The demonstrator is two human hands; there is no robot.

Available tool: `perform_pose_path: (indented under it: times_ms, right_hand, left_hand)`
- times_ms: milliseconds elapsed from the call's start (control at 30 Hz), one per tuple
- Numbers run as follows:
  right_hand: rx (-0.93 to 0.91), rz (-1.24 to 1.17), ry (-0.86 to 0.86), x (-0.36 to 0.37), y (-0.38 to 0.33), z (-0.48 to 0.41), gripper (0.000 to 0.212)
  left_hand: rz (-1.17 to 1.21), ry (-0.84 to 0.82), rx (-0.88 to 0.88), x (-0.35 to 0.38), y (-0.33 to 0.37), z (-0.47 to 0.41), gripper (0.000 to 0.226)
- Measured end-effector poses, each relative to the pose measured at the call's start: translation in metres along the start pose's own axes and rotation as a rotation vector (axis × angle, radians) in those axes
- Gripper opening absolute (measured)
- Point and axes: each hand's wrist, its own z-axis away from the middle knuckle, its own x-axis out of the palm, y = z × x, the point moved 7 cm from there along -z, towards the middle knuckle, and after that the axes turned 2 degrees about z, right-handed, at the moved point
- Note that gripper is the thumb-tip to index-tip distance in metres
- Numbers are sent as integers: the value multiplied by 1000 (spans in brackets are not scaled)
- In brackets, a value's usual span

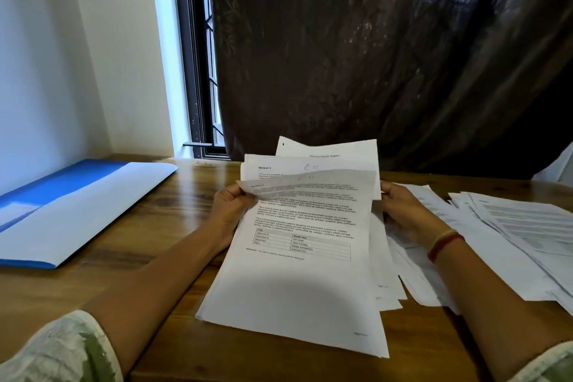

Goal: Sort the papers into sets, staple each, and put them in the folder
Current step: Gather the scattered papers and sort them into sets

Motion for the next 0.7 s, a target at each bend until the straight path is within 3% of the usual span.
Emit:
perform_pose_path:
  times_ms: [133,233,367,467,600,700]
  right_hand:
    - [-134,-33,287,-28,-22,0,10]
    - [-321,84,483,-50,-62,7,12]
    - [-633,228,637,-62,-148,34,11]
    - [-798,159,751,-72,-202,56,11]
    - [-810,-100,811,-90,-231,64,12]
    - [-622,-269,724,-89,-210,40,17]
  left_hand:
    - [-66,7,-46,0,-1,4,29]
    - [-80,-15,-76,0,-1,7,23]
    - [-115,-2,-78,3,2,9,20]
    - [-118,-7,-88,4,4,11,22]
    - [-108,-21,-98,5,3,12,22]
    - [-114,-19,-87,6,6,12,20]
